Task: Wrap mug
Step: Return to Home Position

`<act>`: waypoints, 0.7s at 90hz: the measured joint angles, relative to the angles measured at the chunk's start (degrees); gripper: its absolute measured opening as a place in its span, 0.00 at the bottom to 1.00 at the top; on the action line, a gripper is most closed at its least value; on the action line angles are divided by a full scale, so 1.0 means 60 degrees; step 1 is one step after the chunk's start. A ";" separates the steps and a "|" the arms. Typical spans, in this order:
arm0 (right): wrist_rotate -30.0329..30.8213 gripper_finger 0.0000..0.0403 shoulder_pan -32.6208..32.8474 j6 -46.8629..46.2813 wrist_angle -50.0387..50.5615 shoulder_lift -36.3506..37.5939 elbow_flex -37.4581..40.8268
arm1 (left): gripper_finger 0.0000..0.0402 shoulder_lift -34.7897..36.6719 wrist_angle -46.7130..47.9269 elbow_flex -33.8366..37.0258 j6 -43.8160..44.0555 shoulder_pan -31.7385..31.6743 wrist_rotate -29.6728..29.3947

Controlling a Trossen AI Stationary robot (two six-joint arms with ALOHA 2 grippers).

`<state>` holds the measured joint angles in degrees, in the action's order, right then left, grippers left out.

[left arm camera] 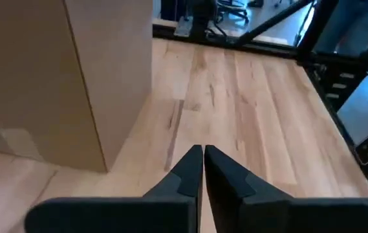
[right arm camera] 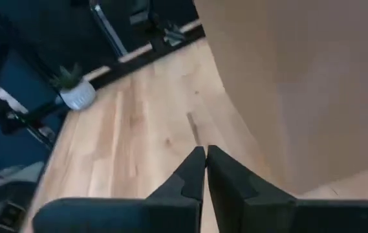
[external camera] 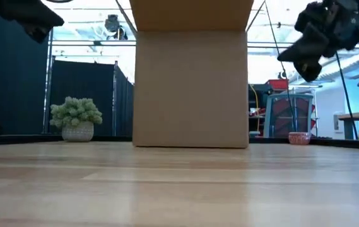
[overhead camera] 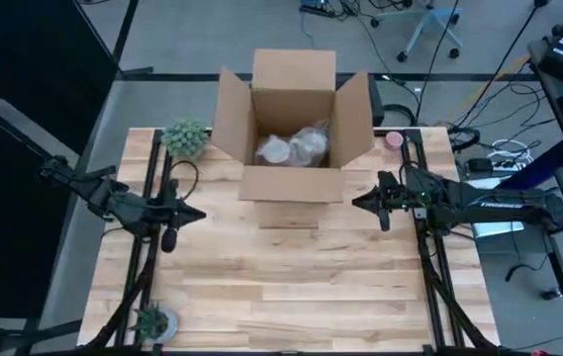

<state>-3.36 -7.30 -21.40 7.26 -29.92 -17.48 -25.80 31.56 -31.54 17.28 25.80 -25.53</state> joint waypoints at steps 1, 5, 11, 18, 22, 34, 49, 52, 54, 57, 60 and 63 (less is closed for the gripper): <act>0.0071 0.01 0.0005 0.0001 -0.0100 0.0010 0.0095 | 0.01 0.0000 0.0010 0.0026 -0.0035 0.0000 -0.0002; 0.0279 0.01 -0.0005 -0.0002 -0.0525 0.0089 0.0497 | 0.01 0.0000 0.0022 0.0152 -0.0162 -0.0003 -0.0024; 0.0258 0.01 -0.0007 -0.0006 -0.1190 0.0318 0.1042 | 0.01 0.0002 -0.0194 0.0368 -0.0179 -0.0011 -0.0227; 0.0050 0.01 0.0057 0.0021 -0.1662 0.0679 0.1481 | 0.01 0.0106 -0.0467 0.0666 -0.0183 -0.0011 -0.0286; 0.0057 0.01 0.0074 0.0159 -0.1790 0.0943 0.1615 | 0.01 0.0214 -0.0546 0.0782 -0.0188 -0.0008 -0.0285; 0.0067 0.01 0.0076 0.0469 -0.1932 0.1830 0.1938 | 0.01 0.0612 -0.1183 0.1223 -0.0357 -0.0011 -0.0274; 0.0072 0.01 0.0067 0.0435 -0.2188 0.2782 0.2791 | 0.01 0.1196 -0.1747 0.1745 -0.0495 -0.0011 -0.0071; 0.0162 0.01 0.0067 0.0449 -0.1973 0.2934 0.2806 | 0.01 0.1308 -0.1831 0.1829 -0.0512 -0.0011 -0.0069; 0.0272 0.01 0.0067 0.0467 -0.1889 0.3017 0.2806 | 0.01 0.1387 -0.1893 0.1894 -0.0514 -0.0011 -0.0064; 0.0447 0.01 0.0074 0.0516 -0.1794 0.3126 0.2799 | 0.01 0.1514 -0.1930 0.1979 -0.0504 -0.0011 -0.0042; 0.0664 0.01 0.0070 0.0621 -0.1750 0.3226 0.2799 | 0.01 0.1622 -0.2025 0.2071 -0.0481 -0.0009 -0.0029; 0.0832 0.01 0.0070 0.0729 -0.1759 0.3301 0.2796 | 0.01 0.1720 -0.2093 0.2145 -0.0468 -0.0011 -0.0020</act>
<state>1.63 -6.87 -17.02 -3.29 -10.11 -0.70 -15.48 19.01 -18.67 14.47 25.74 -25.65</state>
